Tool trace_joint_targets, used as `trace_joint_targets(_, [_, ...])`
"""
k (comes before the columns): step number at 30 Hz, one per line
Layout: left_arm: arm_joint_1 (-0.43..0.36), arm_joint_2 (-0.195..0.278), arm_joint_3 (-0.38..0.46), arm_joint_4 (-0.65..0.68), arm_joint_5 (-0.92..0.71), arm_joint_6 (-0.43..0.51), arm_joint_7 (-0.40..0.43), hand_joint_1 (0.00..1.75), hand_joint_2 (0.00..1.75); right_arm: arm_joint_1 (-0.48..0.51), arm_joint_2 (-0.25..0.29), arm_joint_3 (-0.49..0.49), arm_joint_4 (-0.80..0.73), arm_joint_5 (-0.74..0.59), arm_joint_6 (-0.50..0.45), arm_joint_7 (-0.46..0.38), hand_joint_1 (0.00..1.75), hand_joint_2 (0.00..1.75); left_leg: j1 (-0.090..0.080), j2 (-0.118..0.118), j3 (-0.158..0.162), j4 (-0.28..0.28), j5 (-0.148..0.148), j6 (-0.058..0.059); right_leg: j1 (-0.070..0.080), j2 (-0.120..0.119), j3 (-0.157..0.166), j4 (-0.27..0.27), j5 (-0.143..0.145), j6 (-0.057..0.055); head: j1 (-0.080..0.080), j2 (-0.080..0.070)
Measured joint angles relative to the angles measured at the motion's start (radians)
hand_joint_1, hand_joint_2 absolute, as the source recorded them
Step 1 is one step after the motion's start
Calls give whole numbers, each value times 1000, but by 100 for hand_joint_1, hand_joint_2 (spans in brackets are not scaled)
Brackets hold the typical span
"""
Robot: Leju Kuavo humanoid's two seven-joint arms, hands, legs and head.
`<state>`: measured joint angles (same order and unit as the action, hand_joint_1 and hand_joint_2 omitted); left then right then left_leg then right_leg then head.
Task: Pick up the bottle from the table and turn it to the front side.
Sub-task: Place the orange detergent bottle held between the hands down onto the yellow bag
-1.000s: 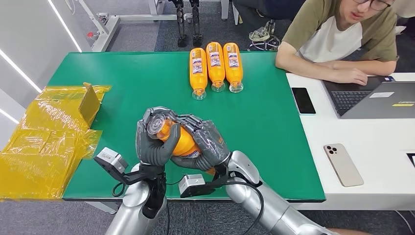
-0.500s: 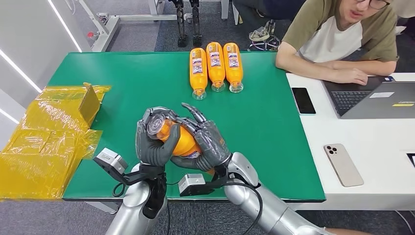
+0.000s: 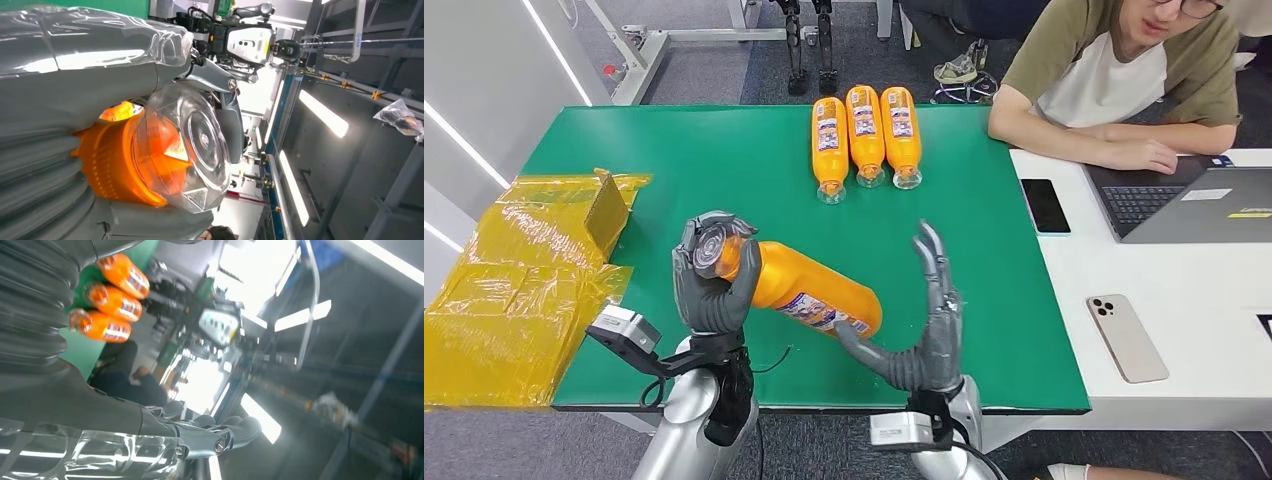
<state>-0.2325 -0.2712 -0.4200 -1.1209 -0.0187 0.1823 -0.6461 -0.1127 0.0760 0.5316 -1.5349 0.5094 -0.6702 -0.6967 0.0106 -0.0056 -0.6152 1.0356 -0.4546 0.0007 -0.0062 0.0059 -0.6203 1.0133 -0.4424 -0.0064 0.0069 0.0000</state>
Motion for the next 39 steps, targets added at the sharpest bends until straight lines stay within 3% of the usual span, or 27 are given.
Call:
trace_joint_targets(3, [1,0,0,0,0,1,0,175,175,8,4,-5,-11,3,0,0,0,175,0,0,0,0,0,0,0,0,0,0,0,0,0,0])
trace_joint_targets(9, [13,2,0,-16,-40,86,1,175,175,125,96,-81,-181,51,0,-1,0,175,0,1,0,0,0,0,0,1,0,0,0,0,0,0])
trace_joint_targets(14, [18,28,17,-44,-304,378,68,175,175,126,102,-85,-186,41,0,-1,0,175,0,1,1,0,0,0,0,1,0,0,0,0,0,0])
trace_joint_targets(16, [20,44,31,-54,-358,429,85,175,175,126,103,-86,-187,37,0,-1,0,175,0,1,1,0,0,0,0,0,0,1,0,0,0,0])
trace_joint_targets(26, [27,82,57,-79,-423,457,112,175,175,126,105,-87,-189,33,0,-1,0,175,0,1,1,0,0,0,0,0,0,1,0,0,0,0])
trace_joint_targets(29, [43,83,114,-98,-712,500,172,175,175,125,105,-87,-192,14,1,-1,0,175,0,2,1,-1,0,0,0,2,0,1,0,-1,0,0])
trace_joint_targets(34, [42,101,358,-151,-1293,512,236,175,175,126,105,-87,-194,-8,1,-1,0,175,1,3,2,-1,1,-1,0,3,0,1,-1,-2,0,0])
trace_joint_targets(36, [15,145,421,-145,-1431,513,336,175,175,128,105,-87,-198,-8,1,-1,0,175,1,3,2,-1,1,-3,0,3,0,2,-1,-3,0,0])
trace_joint_targets(39, [-46,232,434,-101,-1523,513,522,175,175,134,105,-87,-209,-10,1,-1,0,175,1,2,3,-1,2,-4,1,2,-1,3,-1,-4,0,0])
